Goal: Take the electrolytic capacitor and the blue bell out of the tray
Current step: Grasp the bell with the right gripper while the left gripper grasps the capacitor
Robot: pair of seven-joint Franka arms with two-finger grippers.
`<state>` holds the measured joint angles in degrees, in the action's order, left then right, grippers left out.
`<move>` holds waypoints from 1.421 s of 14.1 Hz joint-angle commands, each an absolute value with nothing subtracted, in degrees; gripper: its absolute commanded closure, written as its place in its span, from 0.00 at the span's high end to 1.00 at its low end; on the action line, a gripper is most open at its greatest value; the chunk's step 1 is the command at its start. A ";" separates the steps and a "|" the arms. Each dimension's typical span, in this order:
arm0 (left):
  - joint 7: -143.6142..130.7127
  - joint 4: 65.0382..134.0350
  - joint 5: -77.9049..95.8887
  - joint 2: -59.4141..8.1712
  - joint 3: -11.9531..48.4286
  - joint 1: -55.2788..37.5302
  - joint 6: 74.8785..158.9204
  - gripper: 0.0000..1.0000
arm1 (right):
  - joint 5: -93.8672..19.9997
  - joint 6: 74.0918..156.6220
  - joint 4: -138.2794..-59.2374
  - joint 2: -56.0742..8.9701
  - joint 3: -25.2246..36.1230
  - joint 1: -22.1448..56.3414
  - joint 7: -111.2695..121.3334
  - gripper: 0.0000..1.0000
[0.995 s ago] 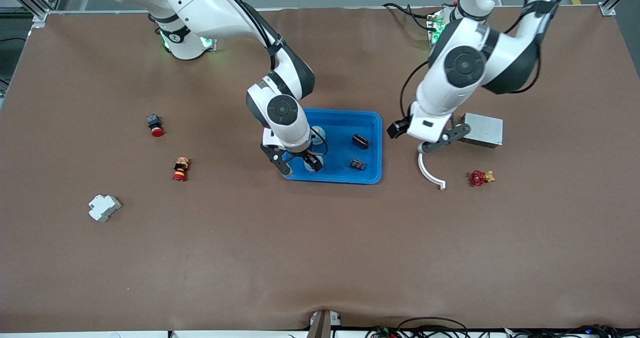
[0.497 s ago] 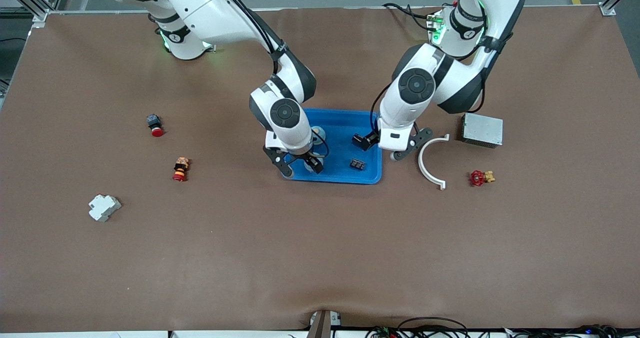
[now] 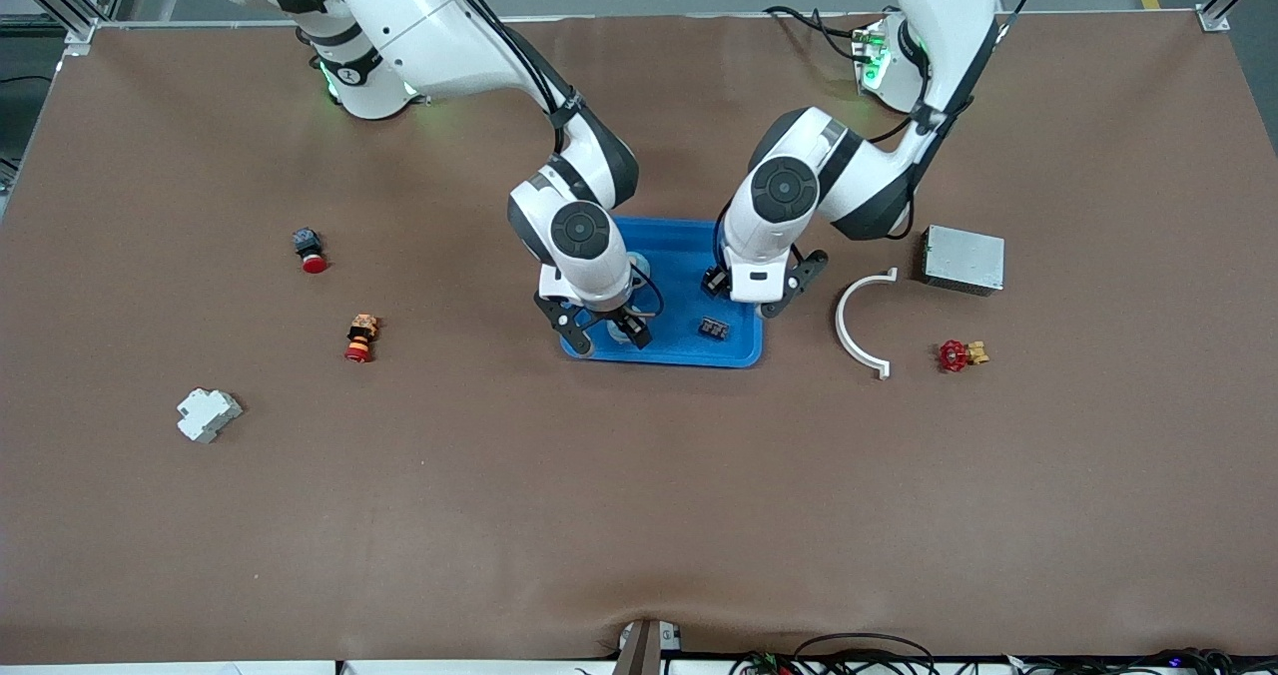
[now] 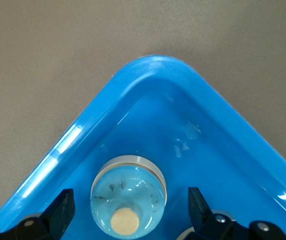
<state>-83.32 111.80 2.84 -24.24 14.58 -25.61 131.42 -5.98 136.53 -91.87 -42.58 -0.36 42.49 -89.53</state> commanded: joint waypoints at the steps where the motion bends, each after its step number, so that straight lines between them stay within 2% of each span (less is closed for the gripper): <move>1: -86.22 113.90 2.20 -25.57 14.41 -26.28 137.01 0.68 | -4.49 136.41 -89.65 -44.38 0.44 43.51 -91.49 1.00; 3: -86.66 115.39 2.20 -25.93 14.33 -26.63 139.12 0.68 | -3.34 136.41 -89.65 -44.47 0.44 43.77 -91.49 1.00; 4: -88.05 116.01 2.20 -25.93 14.33 -27.41 139.48 0.67 | -3.34 136.41 -89.65 -44.47 0.44 43.94 -91.58 0.79; 5: -89.63 116.28 2.20 -25.93 14.24 -27.86 139.48 0.67 | -3.25 136.41 -89.65 -44.47 0.44 44.03 -91.58 0.43; 6: -90.43 116.37 2.20 -26.10 14.24 -27.95 139.40 0.65 | -3.34 136.41 -89.56 -44.47 0.44 44.03 -91.76 0.00; 10: -90.97 116.37 2.11 -27.33 14.15 -27.86 139.48 0.63 | -2.72 136.23 -89.47 -44.30 0.44 44.73 -95.01 0.00; 13: -91.49 116.02 0.27 -28.65 13.98 -27.77 139.75 0.61 | -2.46 132.65 -88.07 -43.51 0.44 44.91 -94.66 0.00; 14: -91.58 115.93 -0.17 -28.91 13.97 -27.69 139.75 0.58 | -2.55 127.67 -85.37 -43.51 0.35 44.30 -94.31 0.00; 16: -91.58 115.75 -0.26 -29.26 13.97 -27.60 139.75 0.43 | -2.99 116.42 -80.00 -43.51 0.26 42.73 -92.91 0.00; 20: -91.67 115.66 -0.35 -29.88 13.89 -27.60 139.83 0.35 | -2.46 100.06 -78.05 -40.18 0.53 38.60 -75.90 0.00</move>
<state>-90.20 115.95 1.04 -29.46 14.04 -27.48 139.13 -3.30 106.29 -77.94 -42.71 0.95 41.30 -83.46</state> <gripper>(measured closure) 0.599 0.352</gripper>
